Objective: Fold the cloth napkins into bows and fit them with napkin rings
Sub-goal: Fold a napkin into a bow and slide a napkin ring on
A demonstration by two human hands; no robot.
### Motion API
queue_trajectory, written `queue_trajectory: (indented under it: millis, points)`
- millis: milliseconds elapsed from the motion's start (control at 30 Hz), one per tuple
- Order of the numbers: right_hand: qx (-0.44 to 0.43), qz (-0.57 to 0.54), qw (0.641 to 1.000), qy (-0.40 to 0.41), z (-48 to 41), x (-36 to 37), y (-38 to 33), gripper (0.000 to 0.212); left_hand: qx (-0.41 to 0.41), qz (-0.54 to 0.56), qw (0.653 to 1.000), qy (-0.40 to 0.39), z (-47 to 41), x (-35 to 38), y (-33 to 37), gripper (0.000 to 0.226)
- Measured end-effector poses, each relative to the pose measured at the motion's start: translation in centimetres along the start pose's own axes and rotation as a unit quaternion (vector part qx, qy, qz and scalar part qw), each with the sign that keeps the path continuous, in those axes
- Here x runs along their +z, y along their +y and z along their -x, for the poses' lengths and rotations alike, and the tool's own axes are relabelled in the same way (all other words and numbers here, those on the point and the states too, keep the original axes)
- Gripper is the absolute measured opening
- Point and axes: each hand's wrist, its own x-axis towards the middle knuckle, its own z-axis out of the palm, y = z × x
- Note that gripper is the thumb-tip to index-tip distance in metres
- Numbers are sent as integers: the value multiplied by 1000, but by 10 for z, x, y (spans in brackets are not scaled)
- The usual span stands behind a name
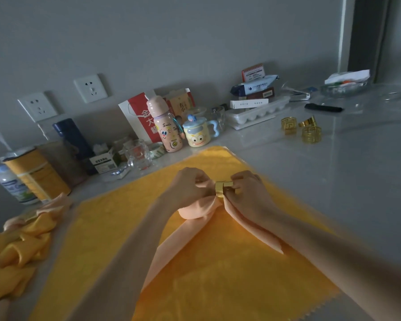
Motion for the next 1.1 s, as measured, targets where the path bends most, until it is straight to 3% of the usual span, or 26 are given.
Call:
queue_trajectory:
  millis: [133,333,433,533,600,667,733,933,1033,1067,1100]
  points:
    - [-49,-102,991,-74,10,-7,-12,16,24,15,1000,-13,31,-8,5,16]
    - [-64,-82,983,-151,21,-10,-20,22,-30,35,999,17,59,3,6,4]
    - [-58,-44,985,-158,23,-9,-23,27,-42,25,999,-11,62,-2,5,14]
    - [-68,-42,987,-141,27,-8,-22,23,-47,40,991,-120,62,-10,6,55]
    - [-68,-53,987,-136,29,-7,-22,19,-7,15,989,-150,66,-6,9,54]
    - [-66,-72,987,-124,30,-6,-23,19,47,-32,995,-86,68,4,10,30]
    - [-64,-106,985,-121,33,-9,-25,19,68,-51,996,-23,69,10,11,20]
    - [-17,-171,977,-127,31,-28,-34,24,73,-41,996,26,69,0,20,25]
    - [88,-349,919,-161,37,-30,-38,22,53,-96,994,18,71,-3,25,34]
    - [85,-331,927,-153,38,-27,-38,24,52,-110,992,16,71,-4,25,37]
    - [49,-254,957,-128,38,-23,-35,26,53,-121,991,16,71,-4,26,38]
